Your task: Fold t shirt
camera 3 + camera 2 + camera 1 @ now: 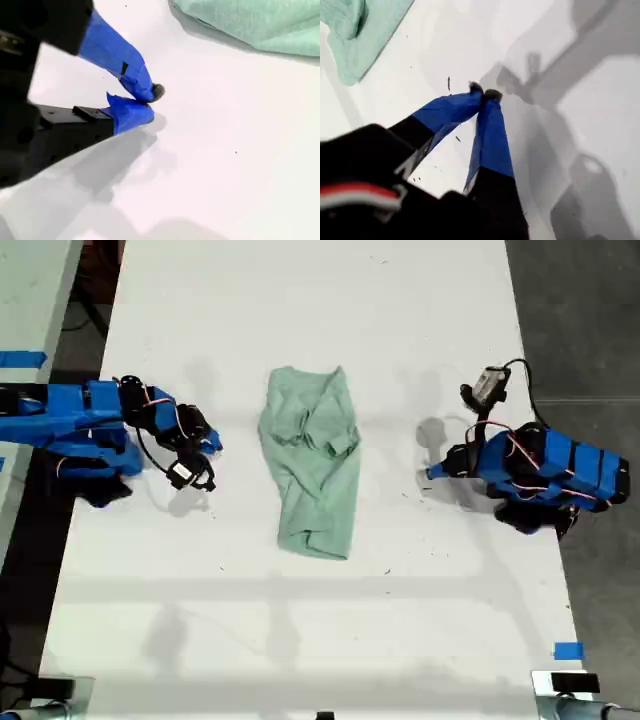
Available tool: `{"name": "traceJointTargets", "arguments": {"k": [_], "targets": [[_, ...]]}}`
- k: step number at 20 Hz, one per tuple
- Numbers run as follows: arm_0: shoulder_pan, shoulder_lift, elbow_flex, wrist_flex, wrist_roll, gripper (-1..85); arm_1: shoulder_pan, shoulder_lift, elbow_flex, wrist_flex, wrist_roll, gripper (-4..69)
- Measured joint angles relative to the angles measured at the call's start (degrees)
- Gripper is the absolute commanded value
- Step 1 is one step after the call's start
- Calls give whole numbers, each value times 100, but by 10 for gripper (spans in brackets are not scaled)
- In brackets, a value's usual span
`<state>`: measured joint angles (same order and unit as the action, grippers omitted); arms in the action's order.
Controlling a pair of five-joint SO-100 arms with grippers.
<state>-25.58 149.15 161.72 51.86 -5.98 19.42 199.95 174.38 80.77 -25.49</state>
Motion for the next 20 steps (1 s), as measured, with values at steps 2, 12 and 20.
{"name": "traceJointTargets", "arguments": {"k": [2, 12, 20], "targets": [[-211, 404, 352, 220, 105, -1, -9, 0, 0, 0, 123, 13], [-281, 5572, 2127, 1063, 246, -1, -62, -53, 0, 0, 325, 11], [325, 2681, -202, 949, -132, 43, -1072, -4148, -3067, -132, 1600, 54]]}}
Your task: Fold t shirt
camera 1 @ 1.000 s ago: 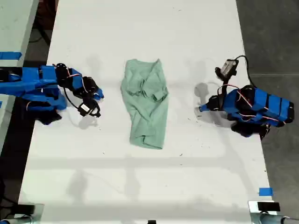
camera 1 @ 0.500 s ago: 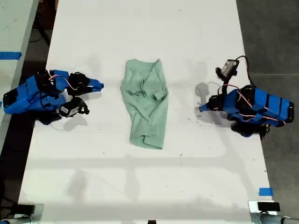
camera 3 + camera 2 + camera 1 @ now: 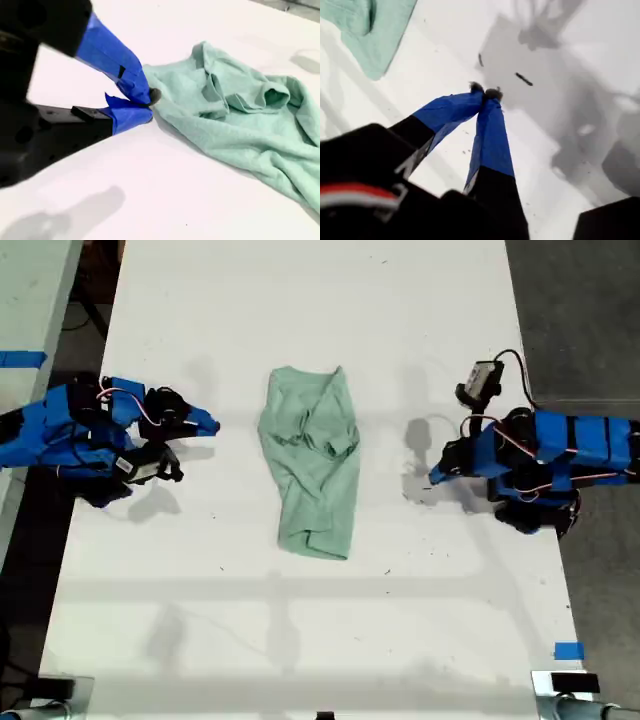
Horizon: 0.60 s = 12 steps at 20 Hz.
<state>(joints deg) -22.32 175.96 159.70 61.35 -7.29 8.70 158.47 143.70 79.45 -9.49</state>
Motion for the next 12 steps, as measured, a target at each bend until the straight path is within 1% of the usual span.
{"name": "traceJointTargets", "arguments": {"k": [1, 2, 3, 5, 8, 10, 12], "targets": [[114, -712, -554, 0, 0, 68, -220, -826, -642, -88, 70, 124], [308, -1380, -1116, 0, 0, 98, -439, -1635, -1292, -132, 167, 160], [483, -2136, -1687, 18, 0, 144, -624, -2470, -1978, -149, 220, 174], [782, -3621, -2839, 53, 9, 164, -976, -4087, -3393, -114, 281, 191], [1090, -5484, -4069, 53, 229, 183, -1477, -6126, -5511, 264, 422, 198], [1204, -6267, -4465, 35, 237, 187, -1775, -7163, -6759, 536, 475, 198], [1380, -6970, -4896, 9, 237, 188, -2004, -7699, -7488, 642, 580, 196]]}}
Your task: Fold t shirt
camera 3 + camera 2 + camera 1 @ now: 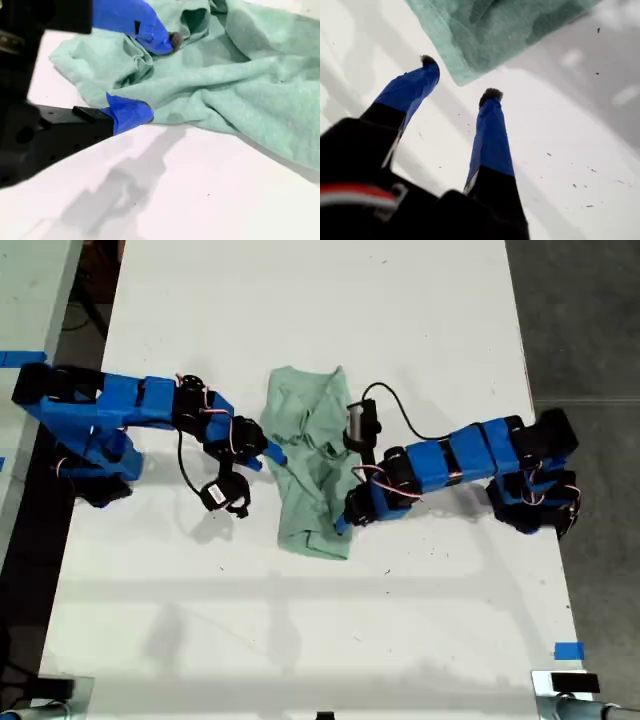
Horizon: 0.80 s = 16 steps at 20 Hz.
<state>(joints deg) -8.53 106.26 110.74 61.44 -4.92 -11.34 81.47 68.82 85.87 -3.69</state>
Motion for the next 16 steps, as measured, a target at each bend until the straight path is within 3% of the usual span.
{"name": "traceJointTargets", "arguments": {"k": [6, 7, 9, 16], "targets": [[545, -2188, -1538, -53, -18, 182, -167, -88, -255, 316, 246, 198], [598, -2522, -1793, -53, -18, 168, -167, -88, -255, 378, 246, 200], [677, -3129, -2171, -62, -18, 37, -167, -88, -255, 475, 264, 201], [712, -3806, -2856, -53, -70, -1, -246, -255, -255, 501, 272, 200]]}}
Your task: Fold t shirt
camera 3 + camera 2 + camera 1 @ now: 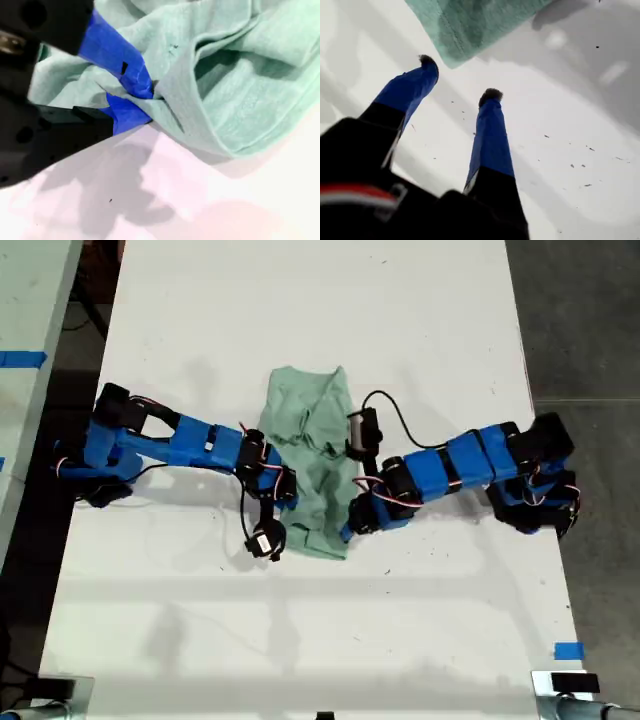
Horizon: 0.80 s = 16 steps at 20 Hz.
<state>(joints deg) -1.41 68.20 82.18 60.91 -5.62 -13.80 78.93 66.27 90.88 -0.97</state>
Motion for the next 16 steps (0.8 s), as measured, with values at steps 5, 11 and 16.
{"name": "traceJointTargets", "arguments": {"k": [5, 11, 16], "targets": [[0, -176, -272, 0, -62, -1, -105, -606, 0, -457, 255, 211], [0, -176, -272, 0, -97, -1, -97, -1072, 0, -844, 325, 133], [0, -176, -272, 0, -97, -1, 9, -1424, -26, -1195, 325, 138]]}}
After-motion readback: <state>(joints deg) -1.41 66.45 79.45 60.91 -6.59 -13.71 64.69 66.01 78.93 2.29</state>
